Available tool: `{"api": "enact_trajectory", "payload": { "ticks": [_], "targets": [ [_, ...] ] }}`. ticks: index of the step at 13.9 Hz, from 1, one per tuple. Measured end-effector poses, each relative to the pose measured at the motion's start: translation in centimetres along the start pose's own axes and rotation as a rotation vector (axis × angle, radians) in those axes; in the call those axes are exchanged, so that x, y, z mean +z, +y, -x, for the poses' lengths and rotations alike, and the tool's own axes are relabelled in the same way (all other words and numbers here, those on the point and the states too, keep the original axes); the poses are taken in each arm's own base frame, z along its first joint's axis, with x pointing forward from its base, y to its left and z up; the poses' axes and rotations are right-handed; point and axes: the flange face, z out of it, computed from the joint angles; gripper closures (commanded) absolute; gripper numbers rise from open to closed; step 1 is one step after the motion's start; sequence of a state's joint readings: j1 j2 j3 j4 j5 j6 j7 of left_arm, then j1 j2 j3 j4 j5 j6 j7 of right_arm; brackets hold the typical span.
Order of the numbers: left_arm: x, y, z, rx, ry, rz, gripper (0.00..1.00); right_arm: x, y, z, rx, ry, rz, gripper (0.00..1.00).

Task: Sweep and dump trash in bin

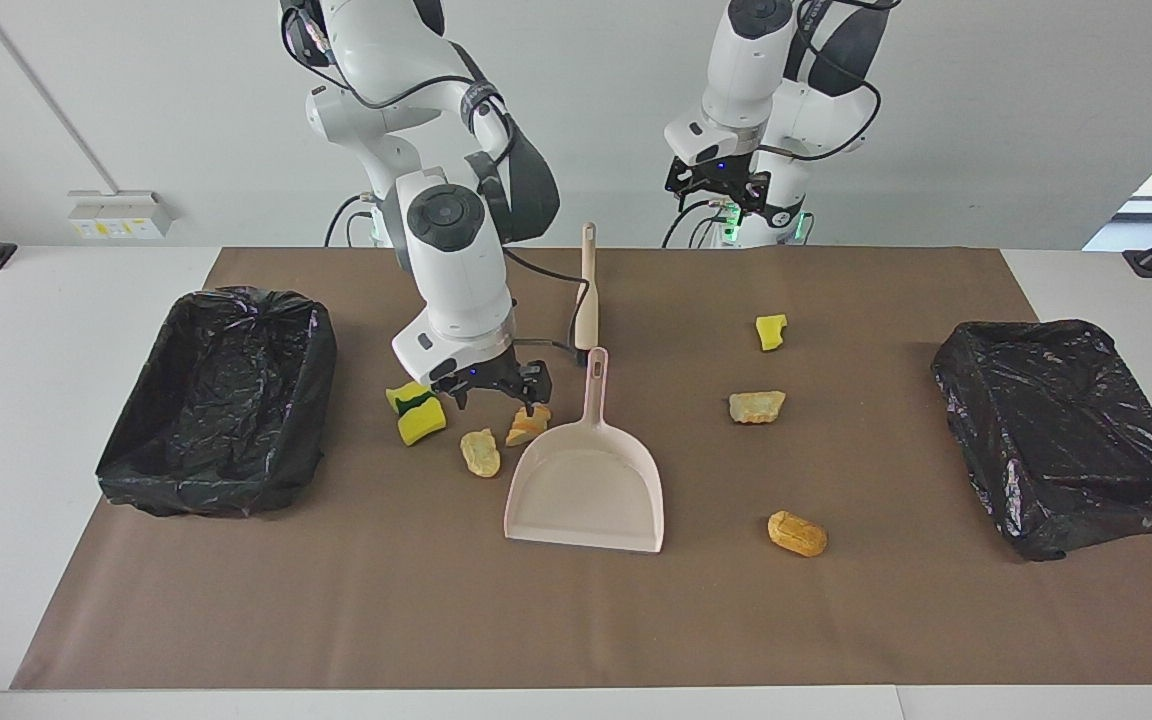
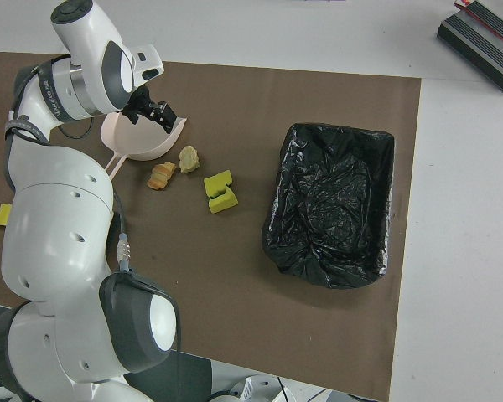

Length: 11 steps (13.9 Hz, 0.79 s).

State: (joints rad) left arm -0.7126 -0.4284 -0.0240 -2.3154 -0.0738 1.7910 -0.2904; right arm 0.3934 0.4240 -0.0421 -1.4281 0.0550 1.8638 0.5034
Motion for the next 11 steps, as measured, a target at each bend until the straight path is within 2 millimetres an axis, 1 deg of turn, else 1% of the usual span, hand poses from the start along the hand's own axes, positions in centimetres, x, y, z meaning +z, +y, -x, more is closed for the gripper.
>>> {"api": "enact_trajectory", "payload": {
  "ticks": [4, 5, 6, 7, 9, 10, 11],
  "targets": [
    [3.9, 8.7, 2.6, -0.081, 0.077, 0.028, 0.0, -0.1, -0.3, 0.0, -0.004, 0.011, -0.007, 0.0],
    [5.1, 10.6, 3.0, -0.105, 0.085, 0.034, 0.0, 0.0, -0.3, 0.0, -0.004, 0.012, -0.007, 0.0],
    [6.5, 12.1, 2.9, -0.127, 0.093, 0.041, 0.0, 0.0, -0.4, 0.0, -0.004, 0.012, -0.007, 0.0],
    [7.8, 13.2, 2.5, -0.148, 0.101, 0.048, 0.0, 0.1, -0.4, -0.1, -0.004, 0.012, -0.007, 0.0],
    [10.7, 14.5, 1.2, -0.175, 0.106, 0.052, 0.0, 0.1, -0.4, -0.1, -0.004, 0.012, -0.007, 0.0],
    [12.1, 15.1, 0.9, -0.184, 0.098, 0.045, 0.0, 0.1, -0.4, -0.1, -0.004, 0.012, -0.007, 0.0],
    [13.4, 15.7, 0.9, -0.187, 0.084, 0.032, 0.08, 0.2, -0.4, -0.1, -0.004, 0.011, -0.007, 0.0]
  ]
}}
